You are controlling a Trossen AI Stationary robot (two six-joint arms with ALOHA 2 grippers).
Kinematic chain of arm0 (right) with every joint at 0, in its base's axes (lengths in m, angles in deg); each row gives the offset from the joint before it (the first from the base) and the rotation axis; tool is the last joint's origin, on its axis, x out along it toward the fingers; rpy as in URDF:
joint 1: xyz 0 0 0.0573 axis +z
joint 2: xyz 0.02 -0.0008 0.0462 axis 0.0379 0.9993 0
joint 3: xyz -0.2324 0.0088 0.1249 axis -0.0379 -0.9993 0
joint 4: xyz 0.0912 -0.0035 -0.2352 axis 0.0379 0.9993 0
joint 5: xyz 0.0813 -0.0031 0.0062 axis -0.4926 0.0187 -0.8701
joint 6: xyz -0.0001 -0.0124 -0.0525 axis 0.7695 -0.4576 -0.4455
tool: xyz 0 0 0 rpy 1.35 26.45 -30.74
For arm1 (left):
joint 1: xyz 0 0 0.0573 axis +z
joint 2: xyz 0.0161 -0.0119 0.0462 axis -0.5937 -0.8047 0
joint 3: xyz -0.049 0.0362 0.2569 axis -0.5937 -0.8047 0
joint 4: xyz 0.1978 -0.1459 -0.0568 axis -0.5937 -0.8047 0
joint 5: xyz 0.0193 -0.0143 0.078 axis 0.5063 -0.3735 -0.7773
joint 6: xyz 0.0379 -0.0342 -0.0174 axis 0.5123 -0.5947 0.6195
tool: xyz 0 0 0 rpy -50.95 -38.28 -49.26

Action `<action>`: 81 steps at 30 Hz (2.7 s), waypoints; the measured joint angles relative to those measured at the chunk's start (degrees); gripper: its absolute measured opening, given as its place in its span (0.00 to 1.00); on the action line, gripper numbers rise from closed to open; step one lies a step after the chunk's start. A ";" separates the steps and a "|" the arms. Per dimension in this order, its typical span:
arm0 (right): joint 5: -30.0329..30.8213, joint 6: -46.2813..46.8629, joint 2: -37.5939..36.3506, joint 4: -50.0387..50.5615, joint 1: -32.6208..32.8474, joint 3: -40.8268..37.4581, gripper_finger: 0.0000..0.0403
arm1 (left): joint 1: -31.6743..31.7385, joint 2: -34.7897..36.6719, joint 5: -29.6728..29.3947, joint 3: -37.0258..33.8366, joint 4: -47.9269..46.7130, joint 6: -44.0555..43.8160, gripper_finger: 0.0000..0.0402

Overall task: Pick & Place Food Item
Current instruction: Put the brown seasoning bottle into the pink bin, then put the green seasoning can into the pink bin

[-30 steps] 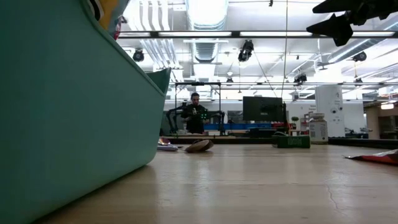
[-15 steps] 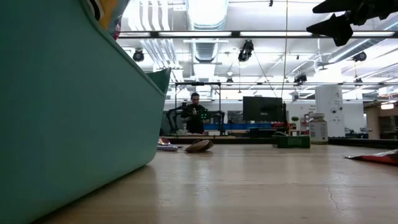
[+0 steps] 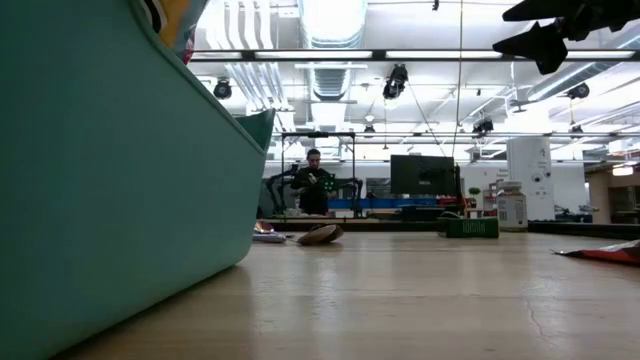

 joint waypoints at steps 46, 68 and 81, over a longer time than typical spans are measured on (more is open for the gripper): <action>-0.02 0.00 0.00 0.02 0.02 0.00 0.71 | 0.00 15.44 5.62 -22.17 31.91 31.81 0.62; 0.00 0.00 0.00 0.00 0.00 0.00 0.71 | 0.07 22.86 1.34 -4.87 24.52 45.69 0.82; 0.00 0.00 0.00 0.00 0.00 0.00 0.71 | 2.25 25.43 -10.31 0.87 34.22 56.68 0.82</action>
